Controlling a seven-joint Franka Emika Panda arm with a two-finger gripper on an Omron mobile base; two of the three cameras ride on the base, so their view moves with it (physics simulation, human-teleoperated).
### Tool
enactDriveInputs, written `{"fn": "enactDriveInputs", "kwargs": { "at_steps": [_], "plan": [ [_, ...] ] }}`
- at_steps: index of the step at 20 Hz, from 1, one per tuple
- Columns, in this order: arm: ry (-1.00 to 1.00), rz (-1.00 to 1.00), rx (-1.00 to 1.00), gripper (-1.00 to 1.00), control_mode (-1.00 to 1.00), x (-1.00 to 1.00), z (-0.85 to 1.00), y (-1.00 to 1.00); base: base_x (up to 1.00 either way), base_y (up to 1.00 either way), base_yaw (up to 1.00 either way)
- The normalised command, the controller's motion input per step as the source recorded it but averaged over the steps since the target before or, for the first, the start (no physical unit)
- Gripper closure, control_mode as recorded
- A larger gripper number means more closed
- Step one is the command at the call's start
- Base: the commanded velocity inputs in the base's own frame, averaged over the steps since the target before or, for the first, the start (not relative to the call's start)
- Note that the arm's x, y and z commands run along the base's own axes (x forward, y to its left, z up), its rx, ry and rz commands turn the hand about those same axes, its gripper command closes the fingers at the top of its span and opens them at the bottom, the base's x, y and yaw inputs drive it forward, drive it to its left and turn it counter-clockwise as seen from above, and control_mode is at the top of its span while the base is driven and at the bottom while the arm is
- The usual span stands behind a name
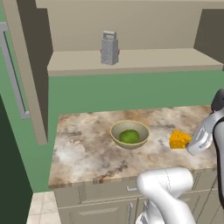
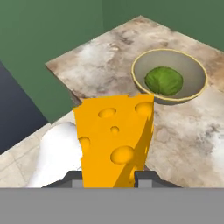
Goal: Pick the cheese from the fridge and the cheese grater from the cabinet and place them next to the salad bowl.
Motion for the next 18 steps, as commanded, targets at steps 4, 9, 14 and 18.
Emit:
{"fn": "enactDriveInputs", "kwargs": {
  "at_steps": [4, 9, 14, 18],
  "plan": [
    [-0.08, 0.19, -0.05, 1.0, -1.0, 0.0, -0.39, -0.03, 0.0, 0.0, 0.0],
    [-0.12, 0.14, -0.06, 1.0, -1.0, 0.0, -0.3, -0.06, 0.0, 0.0, 0.0],
    [-0.14, 0.04, -0.04, 1.0, -1.0, 0.01, -0.11, -0.03, 0.0, 0.0, 0.0],
    [-0.08, 0.0, -0.01, 1.0, -1.0, 0.12, -0.25, 0.0, 0.0, 0.0, 0.0]
  ]
}}
